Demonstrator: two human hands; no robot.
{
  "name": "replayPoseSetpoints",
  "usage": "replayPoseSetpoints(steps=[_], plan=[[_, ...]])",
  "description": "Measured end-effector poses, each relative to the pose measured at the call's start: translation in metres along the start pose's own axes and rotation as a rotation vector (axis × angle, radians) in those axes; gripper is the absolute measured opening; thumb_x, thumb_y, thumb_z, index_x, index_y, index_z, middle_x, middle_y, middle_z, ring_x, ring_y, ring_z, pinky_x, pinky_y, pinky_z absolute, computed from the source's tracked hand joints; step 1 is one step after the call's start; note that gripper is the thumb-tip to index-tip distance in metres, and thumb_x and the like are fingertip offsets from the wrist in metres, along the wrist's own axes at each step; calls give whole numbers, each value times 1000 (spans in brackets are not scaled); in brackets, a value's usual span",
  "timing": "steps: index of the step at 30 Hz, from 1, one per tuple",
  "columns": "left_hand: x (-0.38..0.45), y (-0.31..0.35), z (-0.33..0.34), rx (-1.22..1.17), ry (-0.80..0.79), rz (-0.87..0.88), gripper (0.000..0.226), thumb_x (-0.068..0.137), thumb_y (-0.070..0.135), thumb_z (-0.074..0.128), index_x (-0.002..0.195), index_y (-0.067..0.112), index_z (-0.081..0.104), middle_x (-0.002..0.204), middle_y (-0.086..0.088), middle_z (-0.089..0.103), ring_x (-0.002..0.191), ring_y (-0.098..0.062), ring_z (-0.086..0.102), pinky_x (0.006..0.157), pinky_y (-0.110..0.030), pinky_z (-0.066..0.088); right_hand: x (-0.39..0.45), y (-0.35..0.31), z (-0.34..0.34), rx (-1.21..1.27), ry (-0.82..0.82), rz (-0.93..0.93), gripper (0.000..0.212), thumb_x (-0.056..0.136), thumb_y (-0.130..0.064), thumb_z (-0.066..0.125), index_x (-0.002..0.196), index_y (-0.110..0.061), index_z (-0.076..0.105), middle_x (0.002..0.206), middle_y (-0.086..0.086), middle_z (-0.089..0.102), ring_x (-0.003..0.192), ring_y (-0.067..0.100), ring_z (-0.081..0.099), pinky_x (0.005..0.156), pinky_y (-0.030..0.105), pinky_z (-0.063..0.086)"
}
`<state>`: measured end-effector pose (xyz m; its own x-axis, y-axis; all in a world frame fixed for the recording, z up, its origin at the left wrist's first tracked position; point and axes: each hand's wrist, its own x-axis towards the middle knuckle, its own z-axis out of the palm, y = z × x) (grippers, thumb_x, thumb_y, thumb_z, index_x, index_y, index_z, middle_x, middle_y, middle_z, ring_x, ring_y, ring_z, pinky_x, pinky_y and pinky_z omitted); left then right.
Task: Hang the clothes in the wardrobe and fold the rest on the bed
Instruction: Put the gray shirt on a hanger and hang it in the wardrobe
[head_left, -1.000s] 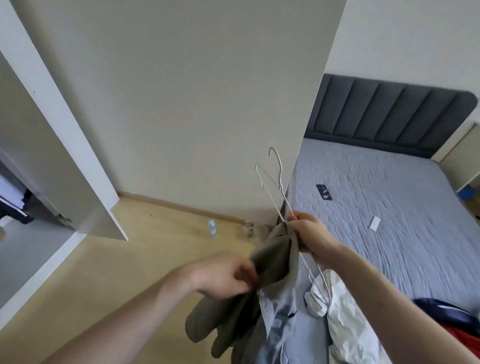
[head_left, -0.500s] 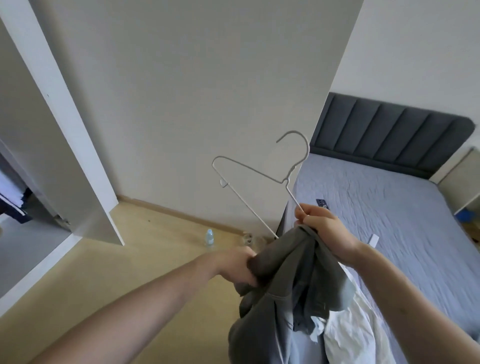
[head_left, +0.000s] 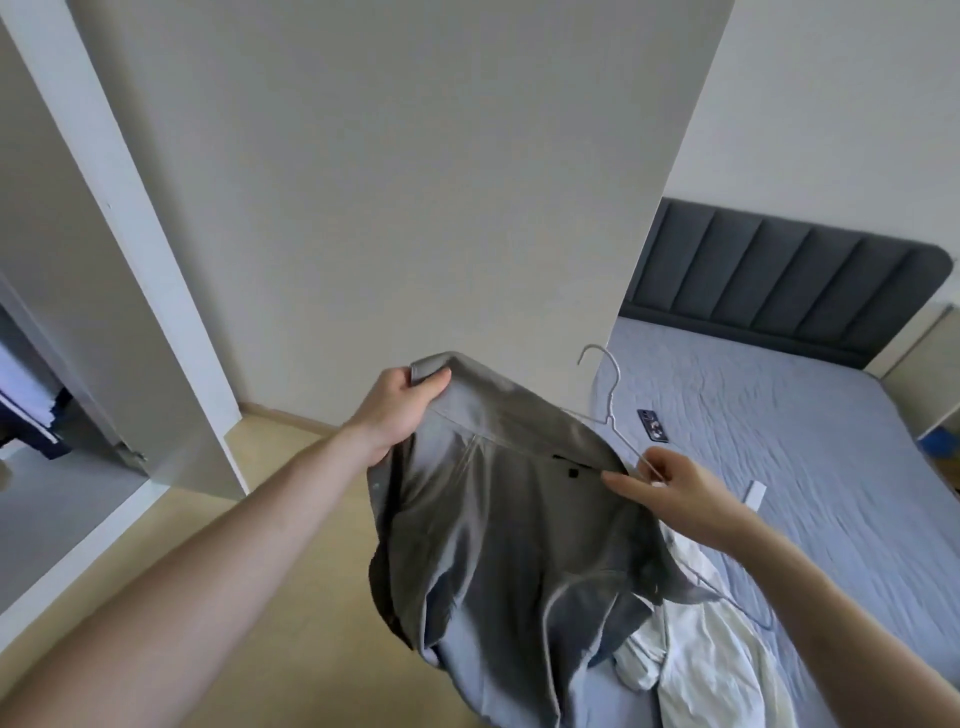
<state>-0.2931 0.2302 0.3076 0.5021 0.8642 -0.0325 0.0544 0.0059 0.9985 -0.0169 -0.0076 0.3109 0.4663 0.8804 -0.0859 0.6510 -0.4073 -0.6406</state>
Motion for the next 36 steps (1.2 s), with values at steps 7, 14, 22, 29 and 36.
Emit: replayPoseSetpoints(steps=[7,14,22,29,36], plan=[[13,48,-22,335,155,165,27,98,38,65,94,15,78,92,3,79,92,-16,74,85,-33,56,-2,-17,9,24,171,-74,42,96,-63,53,81,-24,60,63,-2,60,50,11,49,57,32,41],[24,40,-42,585,203,113,42,100,36,61,95,-5,68,99,-23,73,97,-35,68,87,-43,52,-19,-34,-13,166,218,-236,40,106,-33,51,70,-20,64,53,-1,41,43,12,29,43,19,25],[32,51,-57,562,144,57,41,95,40,66,87,0,70,77,-2,63,77,-19,59,71,-31,38,-28,-43,-9,133,88,-282,41,104,-37,53,66,-25,64,52,-3,34,47,12,29,47,21,24],[18,69,-48,611,3,217,51,94,35,70,65,2,45,66,0,32,62,-14,32,63,-34,24,-26,-48,19,102,129,-310,36,104,-34,56,71,-23,65,46,-7,34,42,8,30,45,18,27],[11,87,-54,729,11,318,51,96,33,69,61,12,37,63,0,28,61,-17,26,62,-35,22,-24,-47,10,151,199,-289,37,104,-36,57,71,-22,66,43,-7,32,40,8,27,42,17,24]])
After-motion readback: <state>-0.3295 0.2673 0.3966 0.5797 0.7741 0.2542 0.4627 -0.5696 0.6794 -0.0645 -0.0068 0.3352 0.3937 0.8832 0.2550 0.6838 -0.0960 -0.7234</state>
